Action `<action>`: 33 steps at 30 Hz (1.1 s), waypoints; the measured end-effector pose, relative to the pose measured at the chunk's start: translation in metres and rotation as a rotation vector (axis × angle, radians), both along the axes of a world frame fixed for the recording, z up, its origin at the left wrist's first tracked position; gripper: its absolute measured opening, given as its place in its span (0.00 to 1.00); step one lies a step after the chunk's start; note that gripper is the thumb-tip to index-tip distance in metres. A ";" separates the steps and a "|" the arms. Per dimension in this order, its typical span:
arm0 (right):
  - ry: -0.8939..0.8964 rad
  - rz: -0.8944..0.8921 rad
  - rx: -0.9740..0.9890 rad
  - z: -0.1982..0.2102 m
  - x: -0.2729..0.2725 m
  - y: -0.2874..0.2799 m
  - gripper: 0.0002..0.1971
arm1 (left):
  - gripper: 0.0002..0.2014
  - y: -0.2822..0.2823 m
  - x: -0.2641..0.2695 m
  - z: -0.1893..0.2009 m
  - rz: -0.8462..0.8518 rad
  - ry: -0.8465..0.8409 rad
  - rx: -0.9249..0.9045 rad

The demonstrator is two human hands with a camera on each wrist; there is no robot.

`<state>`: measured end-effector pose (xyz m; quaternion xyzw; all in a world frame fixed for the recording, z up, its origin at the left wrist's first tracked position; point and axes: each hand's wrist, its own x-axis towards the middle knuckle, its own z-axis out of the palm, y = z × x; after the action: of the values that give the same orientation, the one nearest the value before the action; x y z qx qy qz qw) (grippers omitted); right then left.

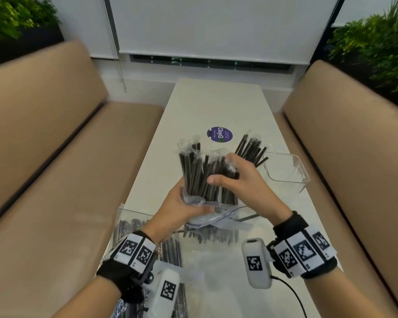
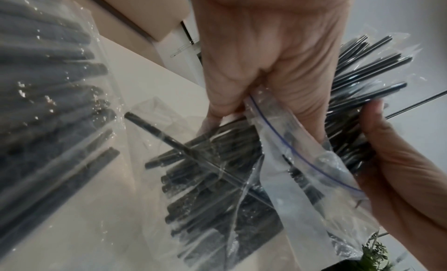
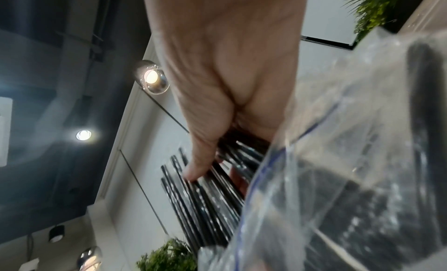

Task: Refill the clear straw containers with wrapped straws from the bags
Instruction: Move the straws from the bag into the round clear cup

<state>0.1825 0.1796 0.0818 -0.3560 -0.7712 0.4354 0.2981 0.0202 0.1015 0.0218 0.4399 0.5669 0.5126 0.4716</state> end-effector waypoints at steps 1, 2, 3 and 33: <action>0.068 -0.028 -0.012 0.002 0.002 0.000 0.16 | 0.30 -0.001 -0.001 -0.001 0.014 -0.010 -0.009; 0.144 -0.050 -0.039 0.005 0.003 0.001 0.11 | 0.30 -0.001 -0.002 -0.003 0.024 -0.023 -0.017; 0.212 -0.065 -0.070 0.008 0.005 0.001 0.08 | 0.30 -0.001 -0.003 -0.005 0.035 -0.038 -0.027; -0.013 0.052 -0.272 0.006 0.016 -0.001 0.13 | 0.25 0.008 0.002 -0.004 0.029 -0.186 -0.066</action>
<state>0.1987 0.1784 0.0881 -0.3761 -0.7158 0.5413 0.2306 0.0225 0.1098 0.0183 0.3666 0.5435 0.5390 0.5289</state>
